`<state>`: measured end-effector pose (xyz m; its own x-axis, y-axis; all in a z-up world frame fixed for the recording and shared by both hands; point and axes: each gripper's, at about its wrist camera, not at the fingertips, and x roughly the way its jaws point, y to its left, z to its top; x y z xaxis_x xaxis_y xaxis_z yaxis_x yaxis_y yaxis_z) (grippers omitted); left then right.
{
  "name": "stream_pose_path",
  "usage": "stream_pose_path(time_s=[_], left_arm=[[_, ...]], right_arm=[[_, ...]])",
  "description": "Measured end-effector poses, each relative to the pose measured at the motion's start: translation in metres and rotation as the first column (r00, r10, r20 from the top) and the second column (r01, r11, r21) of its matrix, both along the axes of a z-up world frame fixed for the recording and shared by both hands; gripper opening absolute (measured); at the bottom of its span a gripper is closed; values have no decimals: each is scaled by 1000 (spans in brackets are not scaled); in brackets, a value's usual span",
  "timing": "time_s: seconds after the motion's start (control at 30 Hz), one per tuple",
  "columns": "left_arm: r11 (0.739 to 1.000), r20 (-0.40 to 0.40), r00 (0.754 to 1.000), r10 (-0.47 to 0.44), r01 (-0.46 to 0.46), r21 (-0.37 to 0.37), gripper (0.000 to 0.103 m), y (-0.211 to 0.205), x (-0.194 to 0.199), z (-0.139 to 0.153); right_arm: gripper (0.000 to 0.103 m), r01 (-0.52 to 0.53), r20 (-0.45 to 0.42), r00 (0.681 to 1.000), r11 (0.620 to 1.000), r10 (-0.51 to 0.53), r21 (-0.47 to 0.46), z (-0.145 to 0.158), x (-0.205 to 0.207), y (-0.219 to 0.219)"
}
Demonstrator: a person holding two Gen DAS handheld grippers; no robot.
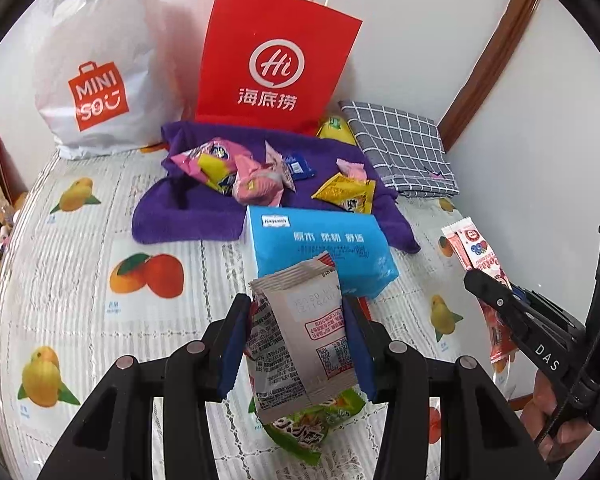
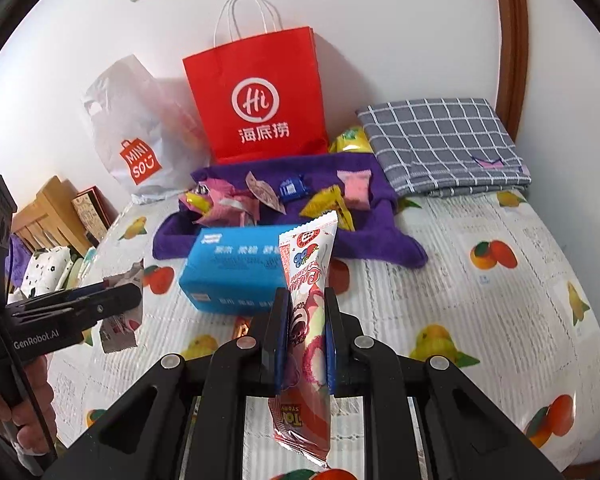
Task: Organize snacks
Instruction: 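Carry the red-white bag and white packet toward the purple towel with both tools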
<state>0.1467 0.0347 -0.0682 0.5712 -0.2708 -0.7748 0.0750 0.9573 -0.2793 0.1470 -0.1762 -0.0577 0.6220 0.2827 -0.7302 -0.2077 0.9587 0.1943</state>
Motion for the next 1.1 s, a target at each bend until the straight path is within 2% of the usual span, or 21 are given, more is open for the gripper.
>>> stream_pose_path(time_s=[1.1], left_arm=[[1000,9,1000,5,-5,-14,44,10,32,9]], right_arm=[[16,-4,23,1000,1000,4,18,11,37,18]])
